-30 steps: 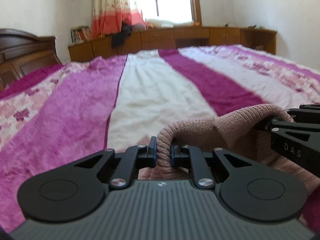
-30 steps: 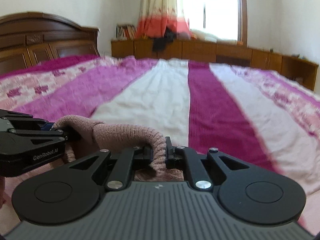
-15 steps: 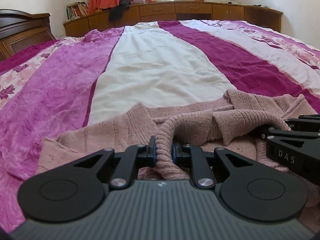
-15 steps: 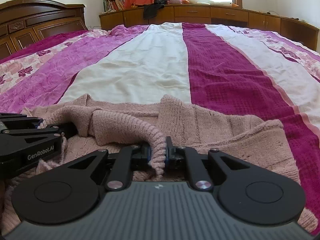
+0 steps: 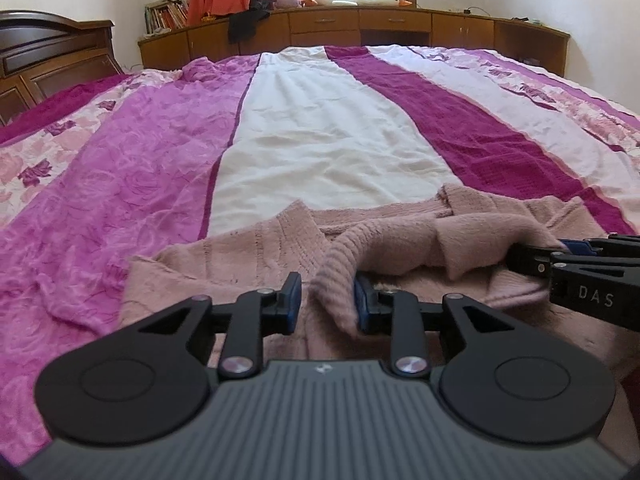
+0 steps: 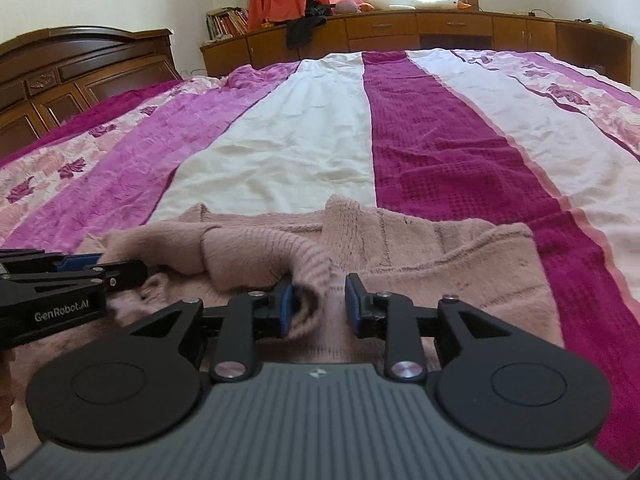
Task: Fold small clothes
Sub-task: 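Open both tools to release the hem onto the collar, then withdraw both tools above the folded cardigan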
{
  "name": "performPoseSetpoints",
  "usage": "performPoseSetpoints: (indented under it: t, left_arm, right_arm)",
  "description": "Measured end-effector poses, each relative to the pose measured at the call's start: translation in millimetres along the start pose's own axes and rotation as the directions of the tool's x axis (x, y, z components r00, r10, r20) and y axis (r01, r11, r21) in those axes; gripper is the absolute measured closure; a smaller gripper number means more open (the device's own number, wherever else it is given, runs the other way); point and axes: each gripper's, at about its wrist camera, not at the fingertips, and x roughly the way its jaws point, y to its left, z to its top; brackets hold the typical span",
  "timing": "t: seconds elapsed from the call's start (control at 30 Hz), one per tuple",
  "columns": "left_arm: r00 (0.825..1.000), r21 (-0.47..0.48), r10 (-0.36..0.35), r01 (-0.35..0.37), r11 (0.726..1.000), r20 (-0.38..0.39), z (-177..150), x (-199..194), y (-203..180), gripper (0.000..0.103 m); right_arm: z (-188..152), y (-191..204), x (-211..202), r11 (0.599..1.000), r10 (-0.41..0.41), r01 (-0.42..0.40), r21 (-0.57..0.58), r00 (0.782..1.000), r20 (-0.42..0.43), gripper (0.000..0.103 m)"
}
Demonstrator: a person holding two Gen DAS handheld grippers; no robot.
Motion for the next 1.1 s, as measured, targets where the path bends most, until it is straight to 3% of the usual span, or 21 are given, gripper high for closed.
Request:
performPoseSetpoints:
  t: [0.13,0.27,0.67,1.1]
  left_arm:
    - [1.000,-0.005,0.002,-0.002,1.000,0.002,-3,-20,1,0.072]
    - [1.000,-0.006,0.000,0.000,1.000,0.007,-7,-38,2,0.072]
    - [1.000,-0.028,0.008,-0.009,1.000,-0.016,-28,-73,9,0.073]
    - [1.000,-0.017,-0.006,0.006,1.000,-0.027,-43,-96,9,0.073]
  right_arm:
    - [-6,0,-27,1.000,0.007,-0.007,-0.005,1.000,0.019,0.066]
    - [-14,-1,-53,1.000,0.020,-0.020,0.004,0.999,0.039,0.056]
    - [-33,-2,-105,1.000,0.016,-0.016,0.005,0.998,0.054,0.054]
    - [-56,-1,-116,1.000,-0.005,0.005,-0.003,1.000,0.017,0.054]
